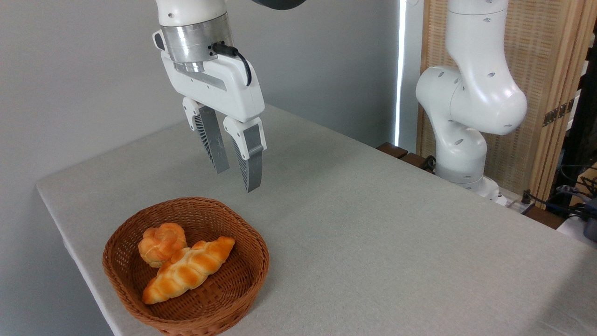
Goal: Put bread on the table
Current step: 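Lower the open gripper toward the round orange bun in the basket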
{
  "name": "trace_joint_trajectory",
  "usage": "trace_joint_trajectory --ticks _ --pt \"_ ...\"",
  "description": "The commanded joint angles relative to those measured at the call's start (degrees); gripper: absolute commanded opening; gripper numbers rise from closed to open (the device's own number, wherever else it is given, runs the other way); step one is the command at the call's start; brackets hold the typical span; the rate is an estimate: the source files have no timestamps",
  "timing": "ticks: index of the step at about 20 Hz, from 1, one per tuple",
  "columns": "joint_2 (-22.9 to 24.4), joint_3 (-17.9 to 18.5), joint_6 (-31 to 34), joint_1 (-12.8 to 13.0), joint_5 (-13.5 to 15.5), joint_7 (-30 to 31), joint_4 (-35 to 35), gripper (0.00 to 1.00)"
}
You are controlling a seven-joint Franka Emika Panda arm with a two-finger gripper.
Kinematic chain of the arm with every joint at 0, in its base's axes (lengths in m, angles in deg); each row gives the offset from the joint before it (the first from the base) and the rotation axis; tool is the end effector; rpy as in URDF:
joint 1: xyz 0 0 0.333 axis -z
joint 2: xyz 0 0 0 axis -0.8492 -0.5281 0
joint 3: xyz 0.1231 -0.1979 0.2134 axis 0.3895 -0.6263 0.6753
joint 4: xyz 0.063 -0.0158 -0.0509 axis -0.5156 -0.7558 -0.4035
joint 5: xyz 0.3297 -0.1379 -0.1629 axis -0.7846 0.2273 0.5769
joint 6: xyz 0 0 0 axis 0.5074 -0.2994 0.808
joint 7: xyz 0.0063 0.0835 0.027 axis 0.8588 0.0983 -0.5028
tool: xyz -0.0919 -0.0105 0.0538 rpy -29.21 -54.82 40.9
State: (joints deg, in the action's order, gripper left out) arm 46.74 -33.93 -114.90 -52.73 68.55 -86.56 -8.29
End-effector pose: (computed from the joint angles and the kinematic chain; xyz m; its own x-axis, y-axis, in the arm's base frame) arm 0.5609 -0.0599 0.5839 0.7370 -0.6759 -0.0098 -0.6759 -0.7370 0.0020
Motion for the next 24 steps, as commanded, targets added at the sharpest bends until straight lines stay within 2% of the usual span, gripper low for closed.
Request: trace_joint_trajectory --ticks 1,12,17,20,24 --pt "0.26 -0.3 1.34 -0.29 -0.62 -0.49 0.19 1.0" --pt "-0.01 -0.38 0.63 -0.29 -0.26 -0.4 0.19 1.0" --pt "0.26 -0.65 -5.06 0.23 0.52 1.09 -2.26 1.0" --pt "0.61 -0.65 -10.6 0.23 1.75 6.7 -3.85 1.0" --pt "0.61 -0.74 -15.09 0.32 2.9 9.97 -6.13 1.0"
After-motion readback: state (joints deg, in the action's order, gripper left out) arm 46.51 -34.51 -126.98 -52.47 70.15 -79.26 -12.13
